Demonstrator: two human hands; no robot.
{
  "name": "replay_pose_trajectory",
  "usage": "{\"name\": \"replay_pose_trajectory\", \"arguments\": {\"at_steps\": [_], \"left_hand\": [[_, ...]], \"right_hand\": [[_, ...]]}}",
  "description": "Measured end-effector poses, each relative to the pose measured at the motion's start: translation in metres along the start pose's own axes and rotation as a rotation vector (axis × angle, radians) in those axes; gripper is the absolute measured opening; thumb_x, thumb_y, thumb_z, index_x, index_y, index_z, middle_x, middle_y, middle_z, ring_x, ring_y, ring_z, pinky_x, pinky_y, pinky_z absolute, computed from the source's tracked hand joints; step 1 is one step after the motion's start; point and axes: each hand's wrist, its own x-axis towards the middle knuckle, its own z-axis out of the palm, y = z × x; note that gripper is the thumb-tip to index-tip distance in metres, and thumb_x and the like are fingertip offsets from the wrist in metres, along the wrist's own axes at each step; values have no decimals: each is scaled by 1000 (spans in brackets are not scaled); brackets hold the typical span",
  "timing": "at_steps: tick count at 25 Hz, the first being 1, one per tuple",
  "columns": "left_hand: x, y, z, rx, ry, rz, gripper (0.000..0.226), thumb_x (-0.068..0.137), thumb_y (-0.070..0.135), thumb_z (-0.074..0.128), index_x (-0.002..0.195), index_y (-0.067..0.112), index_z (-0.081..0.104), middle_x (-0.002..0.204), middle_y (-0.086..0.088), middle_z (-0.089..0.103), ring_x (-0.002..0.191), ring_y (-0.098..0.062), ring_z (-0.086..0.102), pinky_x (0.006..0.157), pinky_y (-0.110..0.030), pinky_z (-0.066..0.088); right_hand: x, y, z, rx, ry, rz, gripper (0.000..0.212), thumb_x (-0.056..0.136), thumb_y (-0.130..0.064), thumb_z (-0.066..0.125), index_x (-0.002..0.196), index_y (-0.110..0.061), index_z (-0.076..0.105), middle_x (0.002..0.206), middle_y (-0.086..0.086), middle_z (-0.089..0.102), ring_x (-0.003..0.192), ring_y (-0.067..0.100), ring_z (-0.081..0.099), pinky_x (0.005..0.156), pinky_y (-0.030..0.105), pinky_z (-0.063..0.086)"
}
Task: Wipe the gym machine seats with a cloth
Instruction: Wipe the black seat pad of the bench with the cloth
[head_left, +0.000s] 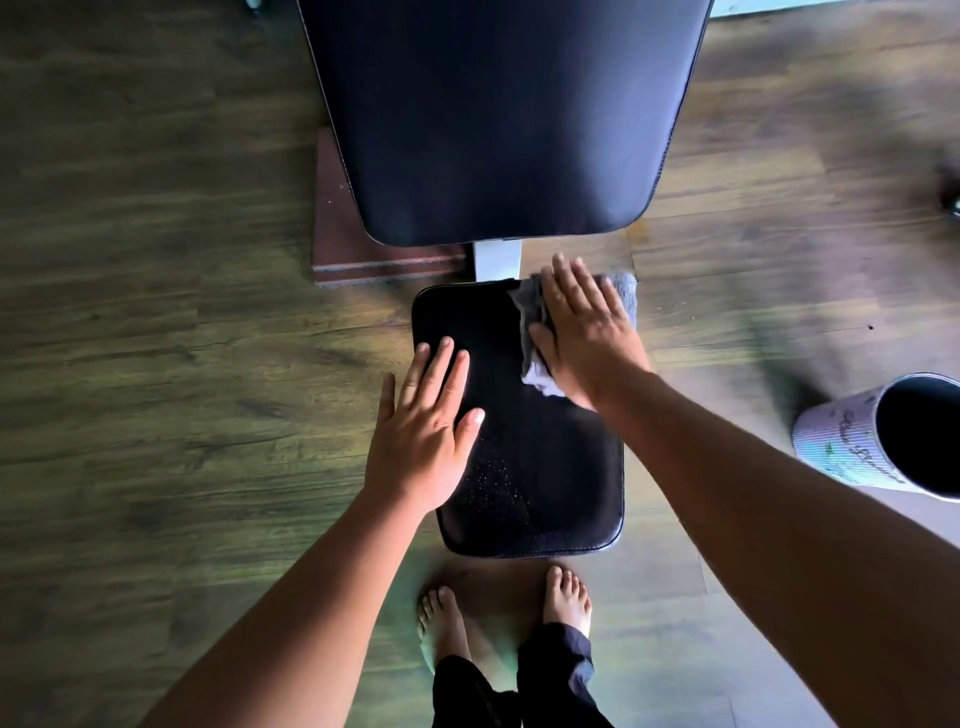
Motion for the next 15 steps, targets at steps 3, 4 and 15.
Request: {"name": "replay_pose_trajectory", "arguments": {"at_steps": [3,4,15], "left_hand": [[1,-1,-1,10,1,4,67,104,53,21,163,25,9,172,8,-5,158,-16,-7,125,-55,13],[0,-2,-2,19,-2,7,67,104,54,21,163,24,9,172,8,-5,158,-15,-8,125,-55,13],[2,-46,-20,72,19,39,72,103,57,26,163,17,17,172,3,5,158,-19,5,126,-50,18]], "right_hand": [[3,-17,2,63,16,94,67,104,-46,21,161,-14,6,170,6,0,157,22,-4,127,43,3],[-19,-25,5,81,17,48,66,105,-45,21,161,-14,5,170,5,-1,156,21,-5,127,42,2],[-14,-26,4,30,-22,-1,65,104,-45,19,161,-19,3,170,-1,-2,156,16,-6,127,42,3]]}}
